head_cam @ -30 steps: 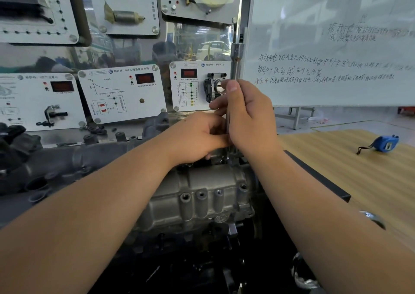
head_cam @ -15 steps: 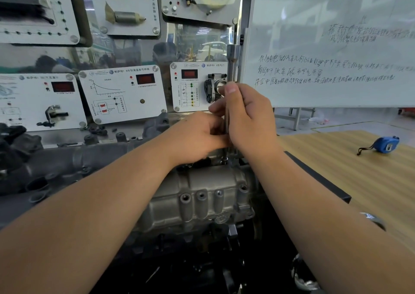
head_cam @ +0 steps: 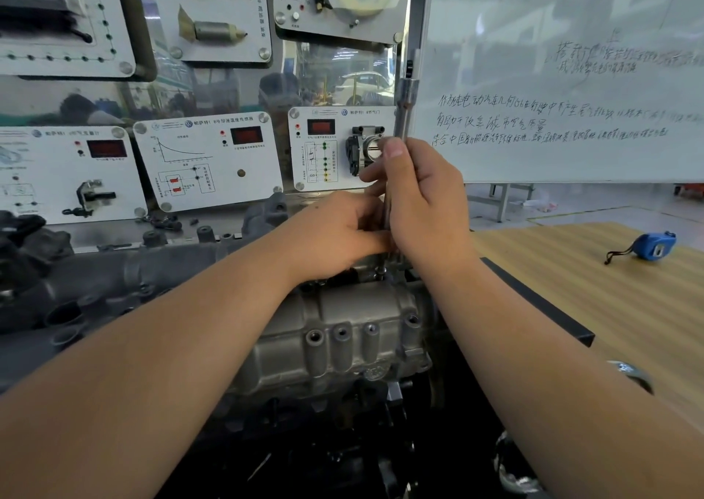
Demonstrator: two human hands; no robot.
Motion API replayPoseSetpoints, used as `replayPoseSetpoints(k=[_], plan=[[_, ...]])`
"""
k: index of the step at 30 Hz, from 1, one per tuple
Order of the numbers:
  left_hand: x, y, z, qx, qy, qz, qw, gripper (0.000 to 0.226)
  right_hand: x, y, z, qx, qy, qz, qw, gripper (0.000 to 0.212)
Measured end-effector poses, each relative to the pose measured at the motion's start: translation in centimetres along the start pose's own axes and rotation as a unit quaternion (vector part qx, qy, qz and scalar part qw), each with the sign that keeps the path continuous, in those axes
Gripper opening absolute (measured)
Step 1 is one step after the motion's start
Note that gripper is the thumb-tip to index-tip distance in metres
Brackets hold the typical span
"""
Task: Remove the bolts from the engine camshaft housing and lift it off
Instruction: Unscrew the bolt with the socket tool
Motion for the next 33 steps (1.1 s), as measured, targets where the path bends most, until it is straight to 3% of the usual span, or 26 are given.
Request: replayPoseSetpoints(k=[3, 5, 8, 10, 12, 16, 18, 22, 23, 26, 29, 33], plan=[[-0.03, 0.2, -0.12, 0.005, 0.019, -0.006, 1.0, 0.022, 0.11, -0.15, 0.09, 0.013, -0.009, -0.003, 1.0, 0.003], [-0.1, 0.28, 0.06, 0.009, 0.023, -0.008, 1.0, 0.021, 0.23, -0.13, 0.01, 0.02, -0.02, -0.014, 1.0, 0.01], [-0.14, 0.06, 0.24, 0.013, -0.002, -0.008, 1.0, 0.002, 0.08, -0.06, -0.03, 0.008, -0.029, -0.005, 1.0, 0.03], [-0.15, -0.02, 0.29, 0.013, -0.012, -0.005, 1.0, 0.008, -0.02, -0.01, -0.07, 0.007, -0.029, 0.005, 1.0, 0.034], [-0.13, -0.1, 0.12, 0.004, -0.004, -0.007, 1.0, 0.008, -0.09, 0.02, -0.09, 0.011, -0.024, 0.012, 1.0, 0.033], [0.05, 0.18, 0.04, 0.002, 0.023, -0.015, 1.0, 0.011, -0.09, -0.05, 0.04, 0.011, -0.012, 0.004, 1.0, 0.004], [-0.01, 0.25, 0.12, 0.007, 0.021, -0.019, 1.0, 0.02, 0.16, -0.09, -0.01, 0.017, -0.016, -0.017, 1.0, 0.005], [-0.1, 0.1, 0.33, 0.014, -0.001, -0.012, 1.0, 0.005, 0.09, -0.1, 0.1, -0.001, -0.015, -0.001, 1.0, 0.029], [-0.12, 0.08, 0.41, 0.017, -0.002, -0.007, 1.0, 0.013, 0.02, -0.07, 0.09, -0.004, -0.013, 0.008, 1.0, 0.03], [-0.03, -0.04, 0.19, 0.014, -0.002, 0.0, 1.0, 0.032, -0.11, -0.05, 0.15, 0.004, -0.014, 0.019, 1.0, 0.026], [-0.03, 0.25, 0.16, 0.004, 0.01, -0.006, 1.0, 0.007, -0.03, -0.16, 0.13, -0.004, -0.007, 0.009, 1.0, 0.011], [-0.16, 0.4, 0.38, 0.011, 0.001, -0.013, 1.0, 0.013, 0.2, -0.11, 0.05, 0.005, -0.012, -0.011, 1.0, 0.012]])
Point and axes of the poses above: each hand's wrist, its own y-axis towards the middle knuckle, its own x-axis out of the back of the hand, z = x × y, the point moved 2 cm from there along y, towards the middle knuckle, and after that the axes turned 1 degree about x, right-handed, at the moved point
